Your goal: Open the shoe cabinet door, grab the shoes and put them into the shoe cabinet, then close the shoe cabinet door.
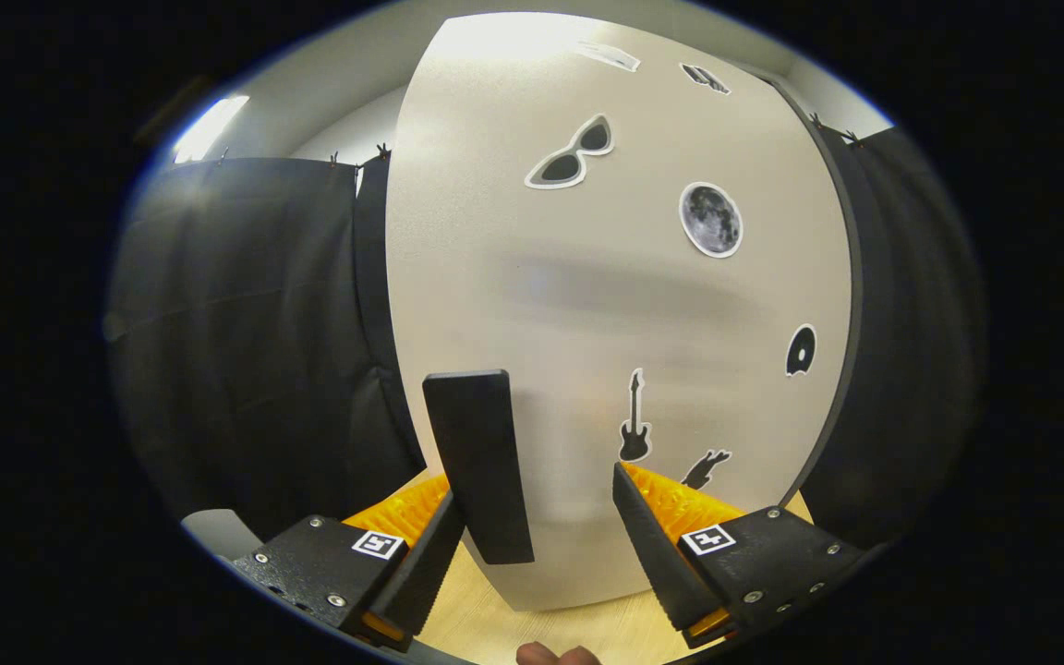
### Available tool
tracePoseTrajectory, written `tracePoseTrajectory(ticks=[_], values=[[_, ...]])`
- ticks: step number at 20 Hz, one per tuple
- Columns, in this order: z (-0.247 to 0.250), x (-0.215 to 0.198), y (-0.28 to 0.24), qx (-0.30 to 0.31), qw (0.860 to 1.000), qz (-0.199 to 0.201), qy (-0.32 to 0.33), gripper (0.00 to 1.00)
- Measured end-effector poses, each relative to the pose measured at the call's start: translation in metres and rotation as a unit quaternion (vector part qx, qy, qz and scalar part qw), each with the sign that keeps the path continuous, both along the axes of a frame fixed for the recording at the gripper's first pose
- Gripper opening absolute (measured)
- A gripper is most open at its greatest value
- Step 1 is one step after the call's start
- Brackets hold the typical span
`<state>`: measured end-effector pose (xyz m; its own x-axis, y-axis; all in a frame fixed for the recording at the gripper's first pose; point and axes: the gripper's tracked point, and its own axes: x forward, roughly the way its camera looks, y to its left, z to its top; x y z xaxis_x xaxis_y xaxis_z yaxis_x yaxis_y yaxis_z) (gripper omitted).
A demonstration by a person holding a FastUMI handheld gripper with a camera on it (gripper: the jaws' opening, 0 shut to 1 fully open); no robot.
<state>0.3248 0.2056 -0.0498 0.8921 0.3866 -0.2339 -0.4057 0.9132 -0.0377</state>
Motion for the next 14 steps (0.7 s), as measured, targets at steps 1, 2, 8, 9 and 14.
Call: tracePoseTrajectory(ticks=[1,2,8,9,14], values=[[0.001,0.003,0.003,-0.001,1.0,-0.002,-0.003,0.94],[0.001,0.006,0.006,-0.002,1.0,-0.004,-0.006,0.94],[0.004,0.018,0.012,-0.028,0.999,-0.034,-0.032,0.94],[0.004,0.018,0.012,-0.031,0.998,-0.042,-0.037,0.95],[0.0,0.022,0.015,-0.056,0.995,-0.064,-0.058,0.97]])
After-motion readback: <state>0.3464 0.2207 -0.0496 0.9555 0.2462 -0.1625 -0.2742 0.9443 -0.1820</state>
